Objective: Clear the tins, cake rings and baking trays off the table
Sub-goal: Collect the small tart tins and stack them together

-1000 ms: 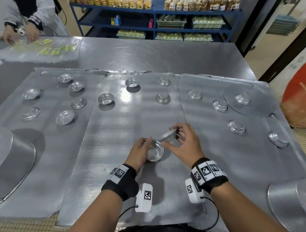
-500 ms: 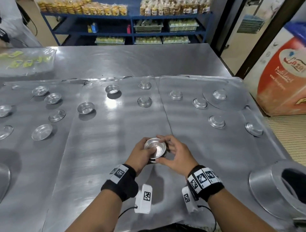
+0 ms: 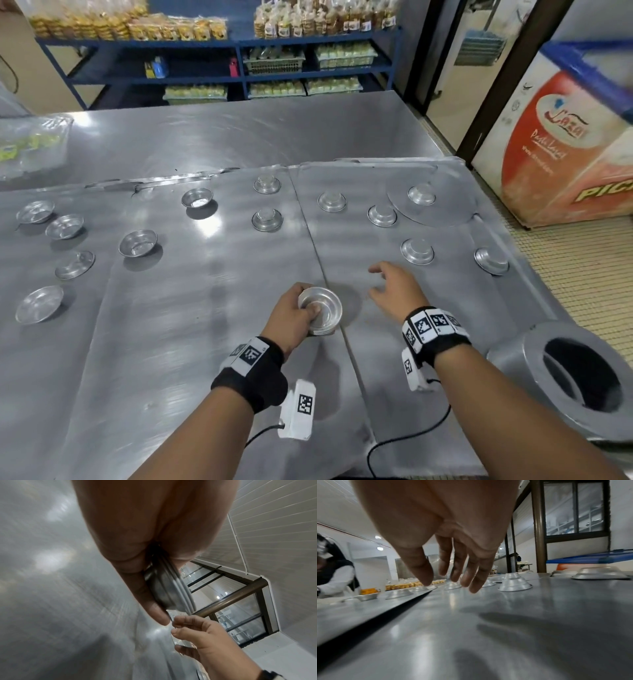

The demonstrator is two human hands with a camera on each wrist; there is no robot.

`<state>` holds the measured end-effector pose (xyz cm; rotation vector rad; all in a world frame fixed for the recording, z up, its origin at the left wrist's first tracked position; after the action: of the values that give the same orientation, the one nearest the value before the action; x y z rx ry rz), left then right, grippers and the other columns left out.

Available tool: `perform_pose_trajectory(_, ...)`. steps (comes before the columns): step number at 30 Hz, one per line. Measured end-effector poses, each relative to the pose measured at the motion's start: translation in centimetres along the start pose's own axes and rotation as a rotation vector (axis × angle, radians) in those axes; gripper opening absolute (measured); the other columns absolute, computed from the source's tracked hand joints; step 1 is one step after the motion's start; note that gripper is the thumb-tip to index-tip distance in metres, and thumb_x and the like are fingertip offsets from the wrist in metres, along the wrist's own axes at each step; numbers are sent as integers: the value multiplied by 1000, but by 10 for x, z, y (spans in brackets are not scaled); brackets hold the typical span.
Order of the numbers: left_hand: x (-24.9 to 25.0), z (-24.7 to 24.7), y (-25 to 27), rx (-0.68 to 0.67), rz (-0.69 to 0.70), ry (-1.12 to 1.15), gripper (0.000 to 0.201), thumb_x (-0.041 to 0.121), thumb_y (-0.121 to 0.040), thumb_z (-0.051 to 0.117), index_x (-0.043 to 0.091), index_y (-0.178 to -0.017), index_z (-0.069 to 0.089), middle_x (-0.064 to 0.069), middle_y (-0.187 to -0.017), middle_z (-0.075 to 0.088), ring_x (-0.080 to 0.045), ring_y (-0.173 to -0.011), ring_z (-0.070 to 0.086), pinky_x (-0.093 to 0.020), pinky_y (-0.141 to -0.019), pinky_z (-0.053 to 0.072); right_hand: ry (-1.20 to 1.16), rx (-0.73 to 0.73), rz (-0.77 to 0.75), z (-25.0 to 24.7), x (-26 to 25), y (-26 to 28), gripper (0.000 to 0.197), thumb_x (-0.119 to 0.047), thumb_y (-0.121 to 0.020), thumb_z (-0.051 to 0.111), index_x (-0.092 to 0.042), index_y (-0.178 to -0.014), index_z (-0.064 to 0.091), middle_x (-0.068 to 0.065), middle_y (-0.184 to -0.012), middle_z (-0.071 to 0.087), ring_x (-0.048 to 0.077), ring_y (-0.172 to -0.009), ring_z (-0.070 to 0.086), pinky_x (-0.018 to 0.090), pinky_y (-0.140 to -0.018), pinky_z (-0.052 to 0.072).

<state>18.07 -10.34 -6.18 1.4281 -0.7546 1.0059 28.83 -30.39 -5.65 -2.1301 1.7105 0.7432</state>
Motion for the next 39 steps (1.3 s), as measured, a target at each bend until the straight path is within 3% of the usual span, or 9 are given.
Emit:
perform_pose_trajectory(5, 11, 15, -6, 15, 28, -85, 32, 10, -79, 59, 14, -110, 63, -24, -110, 67, -47, -104, 65, -64, -81, 58, 250, 99, 124, -22, 43, -33, 49, -15, -82, 66, -10, -130, 57, 14, -133, 52, 35, -129, 38, 37, -108, 31)
perform_pose_trajectory(9, 15, 20, -13, 20, 39, -108, 26, 0, -87, 57, 10, -111, 61, -27, -111, 66, -39, -96, 66, -65, -79, 57, 340, 167, 225, -38, 68, -50, 46, -21, -81, 68, -11, -123, 56, 14, -132, 48, 36, -126, 35, 41, -98, 40)
perform_pose_trajectory(14, 15, 22, -20, 46, 29, -147, 26, -6, -93, 53, 10, -112, 61, -22, -105, 67, -30, -89, 65, -62, -79, 59, 285, 151, 380, -42, 102, -65, 65, -37, -83, 70, -6, -134, 44, 18, -140, 40, 38, -130, 34, 43, -104, 35)
perform_pose_trajectory(17, 13, 23, -20, 53, 26, -157, 26, -6, -94, 53, 11, -112, 61, -19, -103, 67, -28, -88, 65, -58, -78, 60, 296, 136, 397, -44, 111, -72, 62, -39, -84, 68, -8, -133, 46, 17, -140, 43, 39, -130, 36, 44, -104, 35)
perform_pose_trajectory(26, 7, 24, -14, 47, 30, -175, 25, 2, -91, 57, 14, -113, 61, -20, -107, 68, -28, -89, 66, -49, -76, 60, 79, 201, 291, -41, 93, -61, 56, -26, -71, 82, -5, -112, 50, 21, -116, 60, 42, -109, 52, 43, -84, 47)
perform_pose_trajectory(29, 5, 25, -10, 36, 15, -162, 25, -2, -94, 54, 13, -113, 60, -21, -108, 68, -27, -89, 65, -48, -76, 60, -34, 235, 209, -42, 75, -48, 55, -12, -69, 81, -7, -115, 51, 19, -117, 60, 41, -108, 56, 41, -84, 48)
perform_pose_trajectory(34, 1, 24, -5, 33, -20, -91, 22, -2, -96, 52, 9, -113, 60, -21, -108, 66, -29, -89, 65, -49, -74, 61, -270, 260, 37, -46, 29, -16, 71, -25, -62, 90, -26, -122, 54, 5, -123, 58, 24, -107, 60, 38, -95, 51)
perform_pose_trajectory(36, 1, 25, -2, 28, -33, -34, 16, 2, -98, 54, 6, -112, 60, -20, -105, 66, -30, -89, 65, -52, -75, 62, -393, 259, -48, -47, 6, 2, 72, -24, -59, 92, -34, -118, 53, -1, -121, 57, 17, -103, 64, 31, -93, 55)
perform_pose_trajectory(39, 2, 26, 1, 18, -43, 5, 16, 18, -100, 58, 6, -111, 62, -18, -103, 66, -31, -89, 65, -62, -83, 58, -594, 261, -136, -46, -25, 29, 73, -15, -59, 95, -25, -116, 50, 2, -121, 54, 13, -101, 67, 16, -88, 54)
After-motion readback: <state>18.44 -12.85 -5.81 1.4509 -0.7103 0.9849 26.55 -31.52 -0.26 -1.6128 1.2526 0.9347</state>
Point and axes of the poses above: each hand's wrist, its own y-axis away from the middle knuckle, its own z-axis out of the palm, x = y × z, the point moved 8 cm from there along -y, towards the middle knuckle
